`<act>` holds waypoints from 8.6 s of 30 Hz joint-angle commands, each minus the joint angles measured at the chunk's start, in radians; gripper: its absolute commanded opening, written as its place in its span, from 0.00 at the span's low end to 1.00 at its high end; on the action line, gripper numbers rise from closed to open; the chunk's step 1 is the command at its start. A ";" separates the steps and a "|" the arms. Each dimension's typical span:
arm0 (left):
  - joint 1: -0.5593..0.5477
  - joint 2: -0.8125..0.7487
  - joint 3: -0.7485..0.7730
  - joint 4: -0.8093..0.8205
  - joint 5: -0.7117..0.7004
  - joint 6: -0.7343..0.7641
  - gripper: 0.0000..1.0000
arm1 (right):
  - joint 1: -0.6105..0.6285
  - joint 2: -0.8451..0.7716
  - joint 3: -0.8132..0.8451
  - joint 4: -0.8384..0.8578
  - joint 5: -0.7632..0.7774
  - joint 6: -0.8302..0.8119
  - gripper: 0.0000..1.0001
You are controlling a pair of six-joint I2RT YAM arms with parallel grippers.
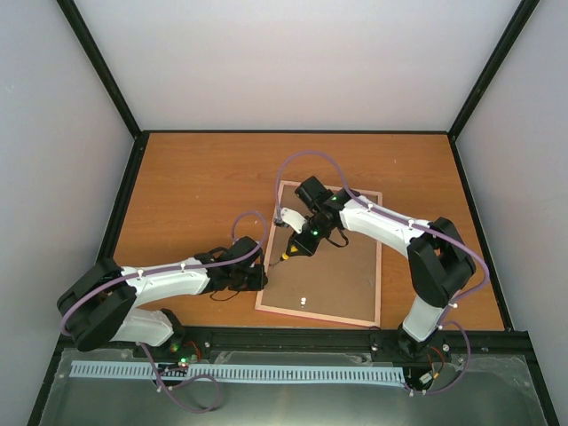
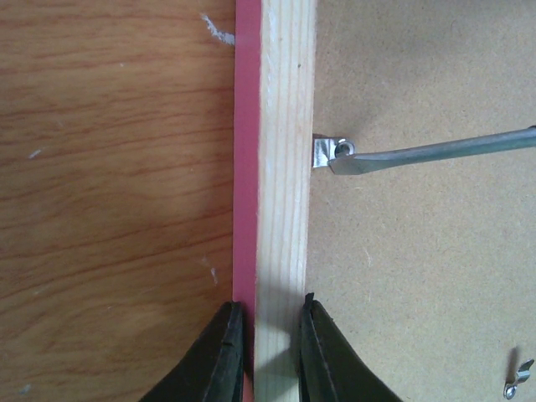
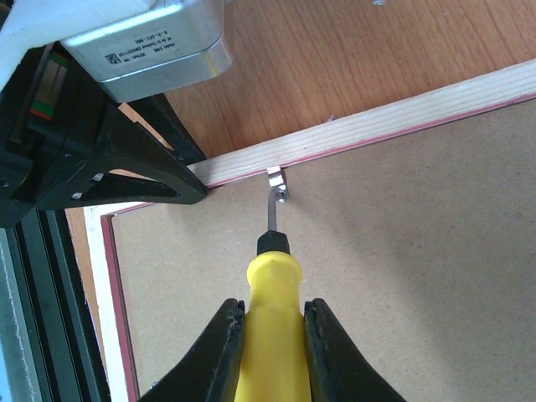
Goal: Take the photo out of the frame
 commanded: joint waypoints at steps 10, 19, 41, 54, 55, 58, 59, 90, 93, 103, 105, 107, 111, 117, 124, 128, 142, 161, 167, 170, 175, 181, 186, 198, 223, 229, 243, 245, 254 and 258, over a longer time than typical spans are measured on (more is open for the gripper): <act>-0.007 0.031 -0.029 0.002 -0.016 -0.050 0.01 | 0.018 0.027 0.020 -0.010 -0.049 -0.026 0.03; -0.007 0.025 -0.030 -0.004 -0.019 -0.049 0.01 | 0.023 0.033 0.025 0.011 0.029 -0.004 0.03; -0.007 0.023 -0.040 -0.001 -0.030 -0.053 0.01 | 0.023 -0.042 -0.018 -0.008 0.215 0.030 0.03; -0.008 0.032 -0.046 0.008 -0.037 -0.056 0.01 | 0.023 -0.137 -0.076 -0.032 0.185 -0.011 0.03; -0.007 0.034 -0.045 0.008 -0.038 -0.055 0.01 | 0.023 -0.136 -0.076 -0.031 0.184 -0.012 0.03; -0.008 0.030 -0.044 0.004 -0.039 -0.057 0.01 | 0.023 -0.137 -0.074 -0.022 0.193 -0.011 0.03; -0.008 0.027 -0.046 0.004 -0.039 -0.058 0.01 | 0.023 -0.137 -0.069 -0.017 0.200 -0.010 0.03; -0.008 -0.018 -0.073 0.003 -0.065 -0.080 0.01 | 0.045 -0.111 -0.007 -0.064 0.116 -0.051 0.03; -0.007 -0.025 -0.079 0.004 -0.065 -0.086 0.01 | 0.046 -0.113 -0.007 -0.054 0.129 -0.043 0.03; -0.007 -0.044 -0.093 0.012 -0.070 -0.096 0.01 | 0.044 -0.074 0.054 -0.018 0.195 -0.024 0.03; -0.008 -0.044 -0.092 0.013 -0.070 -0.096 0.01 | 0.044 -0.044 0.071 -0.020 0.178 -0.026 0.03; -0.007 -0.047 -0.093 0.014 -0.071 -0.096 0.01 | 0.046 -0.019 0.076 -0.020 0.154 -0.029 0.03; -0.007 -0.053 -0.095 0.008 -0.077 -0.096 0.01 | 0.049 0.016 0.084 -0.035 0.126 -0.032 0.03; -0.007 -0.063 -0.099 0.004 -0.088 -0.099 0.01 | 0.053 -0.019 0.062 -0.062 0.132 -0.051 0.03; -0.007 -0.068 -0.093 -0.011 -0.100 -0.098 0.01 | 0.053 -0.085 0.025 -0.080 0.109 -0.054 0.03; -0.007 -0.072 -0.072 -0.026 -0.113 -0.091 0.01 | 0.050 -0.113 0.023 -0.055 0.200 -0.042 0.03; -0.008 -0.229 0.171 -0.066 -0.267 0.256 0.99 | -0.160 -0.300 -0.031 -0.089 0.100 -0.067 0.03; 0.012 -0.105 0.397 0.073 -0.605 0.473 1.00 | -0.225 -0.368 -0.109 -0.098 -0.061 -0.084 0.03; 0.011 -0.050 0.464 -0.012 -0.176 0.725 0.96 | -0.260 -0.336 -0.059 -0.146 -0.169 -0.089 0.03; 0.011 -0.114 0.395 0.057 0.079 0.819 0.76 | -0.276 -0.312 -0.039 -0.164 -0.226 -0.086 0.03; -0.009 -0.121 0.370 0.080 0.170 0.873 0.66 | -0.287 -0.258 -0.016 -0.186 -0.303 -0.078 0.04; -0.069 -0.008 0.452 -0.001 0.094 0.950 0.56 | -0.295 -0.224 0.003 -0.205 -0.364 -0.061 0.04; -0.096 0.036 0.479 -0.008 -0.005 0.982 0.52 | -0.295 -0.218 -0.003 -0.213 -0.390 -0.058 0.05; -0.098 0.087 0.516 -0.013 -0.021 1.045 0.38 | -0.300 -0.223 -0.010 -0.220 -0.428 -0.059 0.05; -0.066 0.054 0.391 0.042 -0.108 0.875 0.11 | -0.562 -0.215 -0.005 -0.200 -0.399 -0.069 0.46; 0.100 0.016 0.343 -0.077 -0.148 0.569 0.08 | -0.631 -0.298 -0.199 -0.028 -0.290 -0.048 0.52; 0.560 0.131 0.323 -0.205 -0.086 0.399 0.13 | -0.631 -0.350 -0.280 0.046 -0.305 -0.078 0.54; 0.580 0.152 0.335 -0.224 -0.126 0.401 0.14 | -0.631 -0.351 -0.280 0.047 -0.303 -0.081 0.54; 0.637 0.240 0.327 -0.255 -0.242 0.396 0.15 | -0.632 -0.349 -0.279 0.044 -0.307 -0.088 0.54; 0.660 0.263 0.307 -0.253 -0.252 0.390 0.17 | -0.631 -0.347 -0.279 0.041 -0.310 -0.091 0.54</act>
